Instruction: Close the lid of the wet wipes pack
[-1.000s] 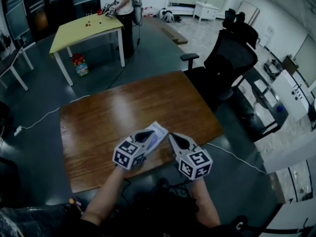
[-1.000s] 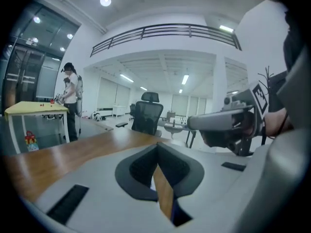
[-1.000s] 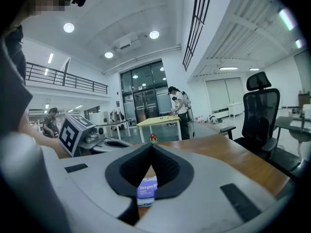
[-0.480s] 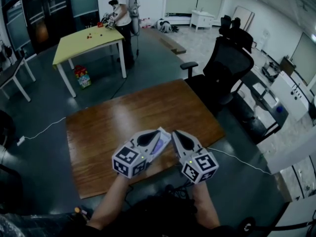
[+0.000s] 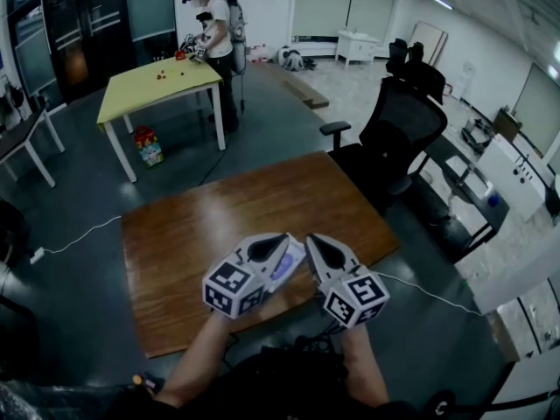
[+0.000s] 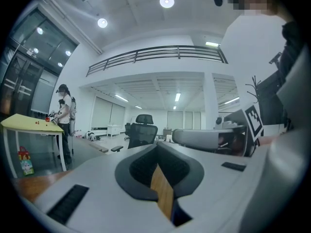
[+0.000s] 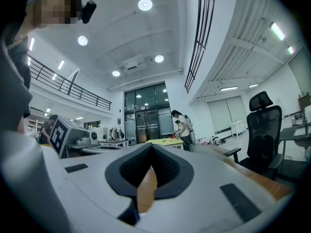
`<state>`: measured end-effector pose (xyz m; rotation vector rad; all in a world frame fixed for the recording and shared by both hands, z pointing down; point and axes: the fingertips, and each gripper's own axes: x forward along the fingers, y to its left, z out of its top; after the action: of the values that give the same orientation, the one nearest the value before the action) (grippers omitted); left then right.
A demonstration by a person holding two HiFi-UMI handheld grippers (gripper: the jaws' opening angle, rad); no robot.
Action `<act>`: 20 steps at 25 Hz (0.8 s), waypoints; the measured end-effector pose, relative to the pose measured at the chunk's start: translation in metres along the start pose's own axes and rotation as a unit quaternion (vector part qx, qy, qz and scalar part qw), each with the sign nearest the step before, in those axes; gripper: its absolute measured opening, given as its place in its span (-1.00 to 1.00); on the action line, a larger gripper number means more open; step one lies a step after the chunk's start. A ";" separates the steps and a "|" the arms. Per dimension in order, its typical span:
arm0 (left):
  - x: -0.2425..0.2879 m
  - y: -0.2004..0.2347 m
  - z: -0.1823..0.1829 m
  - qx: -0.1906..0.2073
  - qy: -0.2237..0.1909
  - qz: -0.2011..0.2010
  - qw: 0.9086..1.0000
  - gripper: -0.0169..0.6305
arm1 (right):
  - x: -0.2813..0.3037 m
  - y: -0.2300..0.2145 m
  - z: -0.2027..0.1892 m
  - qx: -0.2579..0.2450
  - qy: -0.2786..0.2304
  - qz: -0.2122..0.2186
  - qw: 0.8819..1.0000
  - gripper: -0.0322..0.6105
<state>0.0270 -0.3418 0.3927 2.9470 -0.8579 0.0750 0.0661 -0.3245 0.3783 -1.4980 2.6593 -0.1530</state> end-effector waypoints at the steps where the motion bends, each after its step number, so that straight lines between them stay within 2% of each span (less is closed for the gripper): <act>1: -0.001 0.000 0.000 0.000 0.000 -0.001 1.000 -0.95 | 0.000 0.001 0.001 -0.001 0.000 0.001 1.000 -0.87; 20: -0.005 0.002 0.003 0.015 0.003 0.002 1.000 -0.95 | 0.002 0.007 0.000 -0.012 0.020 0.006 1.000 -0.87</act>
<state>0.0219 -0.3411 0.3897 2.9716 -0.8708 0.0967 0.0587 -0.3227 0.3770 -1.5025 2.7091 -0.1512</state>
